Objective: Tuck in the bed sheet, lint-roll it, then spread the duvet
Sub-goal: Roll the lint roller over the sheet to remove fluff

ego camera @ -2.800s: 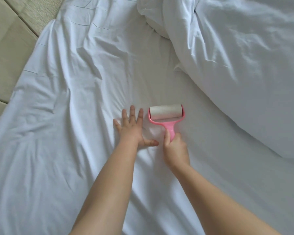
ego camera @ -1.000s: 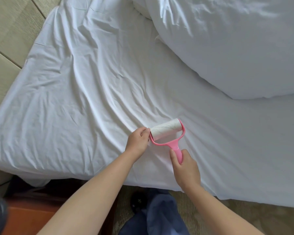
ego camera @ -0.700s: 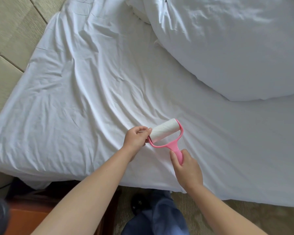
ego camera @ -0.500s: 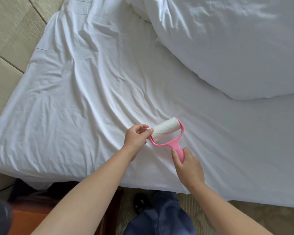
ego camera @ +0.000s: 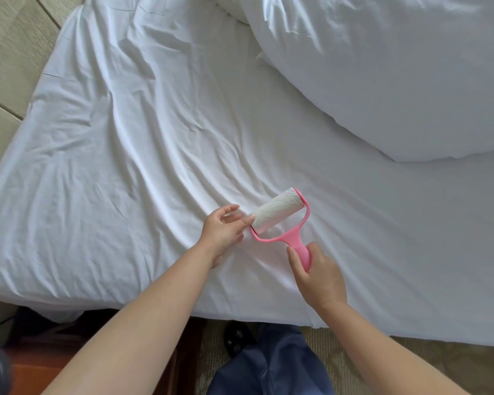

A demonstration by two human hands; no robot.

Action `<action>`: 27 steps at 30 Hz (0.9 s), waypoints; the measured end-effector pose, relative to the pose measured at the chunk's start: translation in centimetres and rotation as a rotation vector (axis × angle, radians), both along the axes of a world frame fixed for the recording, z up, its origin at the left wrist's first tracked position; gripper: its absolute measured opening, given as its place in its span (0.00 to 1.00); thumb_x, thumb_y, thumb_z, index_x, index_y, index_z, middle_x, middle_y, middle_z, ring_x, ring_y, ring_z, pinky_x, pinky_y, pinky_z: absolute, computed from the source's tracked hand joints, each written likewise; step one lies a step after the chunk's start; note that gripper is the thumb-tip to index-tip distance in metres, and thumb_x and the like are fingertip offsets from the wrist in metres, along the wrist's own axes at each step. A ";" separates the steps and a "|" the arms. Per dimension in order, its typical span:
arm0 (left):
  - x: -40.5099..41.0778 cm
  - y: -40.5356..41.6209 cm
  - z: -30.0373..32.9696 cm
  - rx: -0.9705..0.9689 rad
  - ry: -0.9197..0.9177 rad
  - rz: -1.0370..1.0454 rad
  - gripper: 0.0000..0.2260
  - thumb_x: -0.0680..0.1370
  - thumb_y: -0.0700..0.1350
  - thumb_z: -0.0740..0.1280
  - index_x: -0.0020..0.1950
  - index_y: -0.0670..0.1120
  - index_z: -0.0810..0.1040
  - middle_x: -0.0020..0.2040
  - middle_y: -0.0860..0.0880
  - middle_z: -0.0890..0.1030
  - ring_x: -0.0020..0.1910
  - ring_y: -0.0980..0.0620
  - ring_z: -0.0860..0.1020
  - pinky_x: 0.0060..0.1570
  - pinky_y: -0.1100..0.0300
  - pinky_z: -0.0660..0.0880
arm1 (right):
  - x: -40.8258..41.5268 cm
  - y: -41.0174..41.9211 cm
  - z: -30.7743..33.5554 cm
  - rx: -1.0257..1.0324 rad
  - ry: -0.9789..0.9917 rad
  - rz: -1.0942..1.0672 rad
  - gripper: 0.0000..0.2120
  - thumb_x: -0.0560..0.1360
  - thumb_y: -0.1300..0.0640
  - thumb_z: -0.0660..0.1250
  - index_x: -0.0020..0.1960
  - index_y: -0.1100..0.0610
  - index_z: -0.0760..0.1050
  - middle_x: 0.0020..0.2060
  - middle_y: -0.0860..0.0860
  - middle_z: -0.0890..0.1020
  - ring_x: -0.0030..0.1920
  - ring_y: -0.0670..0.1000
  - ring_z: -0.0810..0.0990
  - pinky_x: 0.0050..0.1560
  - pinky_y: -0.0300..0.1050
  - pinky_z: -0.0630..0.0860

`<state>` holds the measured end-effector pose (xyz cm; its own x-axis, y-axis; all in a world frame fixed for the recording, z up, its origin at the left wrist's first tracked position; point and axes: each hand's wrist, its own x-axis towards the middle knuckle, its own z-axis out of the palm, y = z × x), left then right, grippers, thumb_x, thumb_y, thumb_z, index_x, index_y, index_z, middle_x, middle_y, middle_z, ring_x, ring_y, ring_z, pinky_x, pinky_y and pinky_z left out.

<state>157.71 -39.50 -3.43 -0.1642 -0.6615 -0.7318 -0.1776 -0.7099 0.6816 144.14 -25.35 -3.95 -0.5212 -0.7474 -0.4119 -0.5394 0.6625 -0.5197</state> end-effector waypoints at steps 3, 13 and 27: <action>0.1 -0.2 -0.1 0.148 0.092 -0.060 0.19 0.75 0.42 0.71 0.63 0.38 0.74 0.52 0.41 0.81 0.45 0.45 0.81 0.50 0.54 0.80 | -0.4 -0.3 0.0 -0.014 0.008 0.002 0.18 0.78 0.44 0.60 0.40 0.57 0.64 0.28 0.48 0.69 0.28 0.49 0.67 0.26 0.41 0.59; -0.3 0.2 -1.0 0.052 0.075 -0.040 0.20 0.69 0.30 0.74 0.58 0.38 0.77 0.53 0.39 0.82 0.49 0.45 0.81 0.55 0.51 0.79 | -0.3 -0.8 -0.8 -0.006 0.008 0.023 0.18 0.78 0.44 0.60 0.41 0.57 0.64 0.28 0.48 0.69 0.29 0.52 0.67 0.26 0.41 0.58; -2.8 -0.5 -0.7 0.066 0.056 0.002 0.31 0.70 0.32 0.74 0.70 0.39 0.65 0.56 0.41 0.77 0.47 0.46 0.81 0.46 0.58 0.81 | -1.1 -1.9 -1.1 0.026 -0.022 -0.092 0.18 0.79 0.43 0.57 0.39 0.56 0.64 0.30 0.50 0.72 0.30 0.50 0.70 0.27 0.43 0.61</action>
<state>154.92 -40.02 -4.10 -0.2045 -0.6123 -0.7637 -0.1394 -0.7541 0.6418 143.09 -27.27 -5.06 -0.5777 -0.6861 -0.4421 -0.4648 0.7218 -0.5128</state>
